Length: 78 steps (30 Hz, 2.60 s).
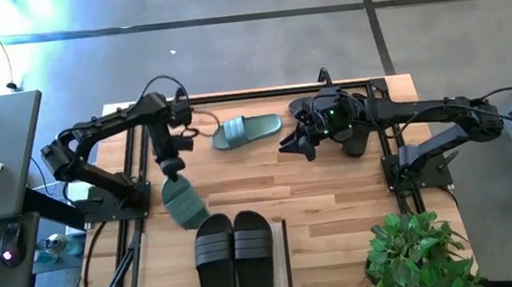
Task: Pick and place slides into the shelf
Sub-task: Put the green slipper under the shelf
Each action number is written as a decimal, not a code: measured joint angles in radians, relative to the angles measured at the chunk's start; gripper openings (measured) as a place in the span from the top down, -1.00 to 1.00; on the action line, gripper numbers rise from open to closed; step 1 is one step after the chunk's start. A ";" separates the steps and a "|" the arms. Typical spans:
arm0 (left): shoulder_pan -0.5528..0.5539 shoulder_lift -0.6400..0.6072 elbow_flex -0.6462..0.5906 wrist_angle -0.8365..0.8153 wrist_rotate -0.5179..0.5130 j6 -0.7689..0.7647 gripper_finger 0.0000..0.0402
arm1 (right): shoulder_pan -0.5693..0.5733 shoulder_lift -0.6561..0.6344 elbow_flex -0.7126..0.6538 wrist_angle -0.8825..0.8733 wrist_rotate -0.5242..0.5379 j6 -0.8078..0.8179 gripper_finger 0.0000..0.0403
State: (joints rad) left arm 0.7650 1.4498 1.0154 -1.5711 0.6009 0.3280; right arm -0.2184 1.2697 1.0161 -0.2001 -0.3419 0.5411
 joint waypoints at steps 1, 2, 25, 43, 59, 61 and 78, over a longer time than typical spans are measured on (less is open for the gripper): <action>0.000 0.000 -0.031 0.000 0.004 0.012 0.88 | 0.000 0.000 0.000 0.000 0.000 0.000 0.23; -0.002 0.000 -0.060 0.000 0.004 0.023 0.88 | 0.000 0.000 0.000 0.000 0.000 0.000 0.23; -0.402 0.149 -0.061 0.065 0.117 0.101 0.88 | -0.010 0.192 0.000 0.212 -0.149 0.056 0.23; -0.631 0.330 -0.061 0.220 0.298 0.188 0.88 | -0.010 0.183 0.000 0.197 -0.190 0.053 0.23; -0.641 0.429 -0.061 0.171 0.158 0.259 0.88 | -0.010 0.183 0.000 0.196 -0.190 0.058 0.23; -0.641 0.429 -0.061 0.174 0.170 0.271 0.88 | -0.010 0.183 0.000 0.197 -0.189 0.060 0.23; -0.642 0.429 -0.061 0.210 0.031 0.198 0.50 | -0.010 0.183 0.000 0.197 -0.189 0.078 0.23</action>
State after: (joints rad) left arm 0.1234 1.8786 0.9539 -1.3609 0.6320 0.5256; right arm -0.2287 1.4532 1.0161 -0.0033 -0.5308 0.6188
